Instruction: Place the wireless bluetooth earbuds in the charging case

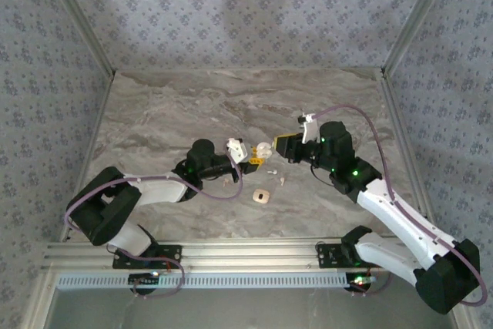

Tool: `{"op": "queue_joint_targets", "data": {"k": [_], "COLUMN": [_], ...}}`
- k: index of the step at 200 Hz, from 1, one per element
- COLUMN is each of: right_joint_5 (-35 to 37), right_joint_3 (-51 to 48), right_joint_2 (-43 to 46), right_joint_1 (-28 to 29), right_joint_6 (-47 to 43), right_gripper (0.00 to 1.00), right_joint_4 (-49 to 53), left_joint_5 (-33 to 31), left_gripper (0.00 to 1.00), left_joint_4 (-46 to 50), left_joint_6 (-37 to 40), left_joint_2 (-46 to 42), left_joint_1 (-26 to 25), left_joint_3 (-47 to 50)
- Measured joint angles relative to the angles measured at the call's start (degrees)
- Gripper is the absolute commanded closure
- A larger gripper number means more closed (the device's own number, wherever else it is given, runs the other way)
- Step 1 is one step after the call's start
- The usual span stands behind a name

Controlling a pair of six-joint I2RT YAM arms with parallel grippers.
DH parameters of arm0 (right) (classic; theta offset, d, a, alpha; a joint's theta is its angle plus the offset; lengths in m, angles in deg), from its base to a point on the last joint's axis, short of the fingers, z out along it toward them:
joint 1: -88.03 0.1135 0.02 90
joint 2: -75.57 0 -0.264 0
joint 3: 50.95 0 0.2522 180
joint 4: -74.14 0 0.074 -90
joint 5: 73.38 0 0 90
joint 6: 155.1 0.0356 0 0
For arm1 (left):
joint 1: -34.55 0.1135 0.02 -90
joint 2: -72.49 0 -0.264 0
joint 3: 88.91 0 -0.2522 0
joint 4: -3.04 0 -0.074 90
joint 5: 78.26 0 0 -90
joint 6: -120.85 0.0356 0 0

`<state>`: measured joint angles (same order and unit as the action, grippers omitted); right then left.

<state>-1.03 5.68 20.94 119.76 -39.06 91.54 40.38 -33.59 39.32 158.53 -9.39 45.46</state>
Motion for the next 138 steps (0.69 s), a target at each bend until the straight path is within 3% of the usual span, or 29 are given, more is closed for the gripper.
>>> {"op": "queue_joint_targets", "data": {"k": [138], "right_joint_5": [-0.85], "right_joint_3": [-1.51], "right_joint_2": [-2.10], "right_joint_1": [0.83], "right_joint_6": [-0.13], "right_gripper": [0.76], "right_joint_4": [-2.27], "left_joint_5": [0.02], "left_gripper": [0.90], "left_joint_4": [-2.08], "left_joint_6": [-0.66], "left_joint_2": [0.00], "left_joint_1": [0.00], "left_joint_3": [-0.35]}}
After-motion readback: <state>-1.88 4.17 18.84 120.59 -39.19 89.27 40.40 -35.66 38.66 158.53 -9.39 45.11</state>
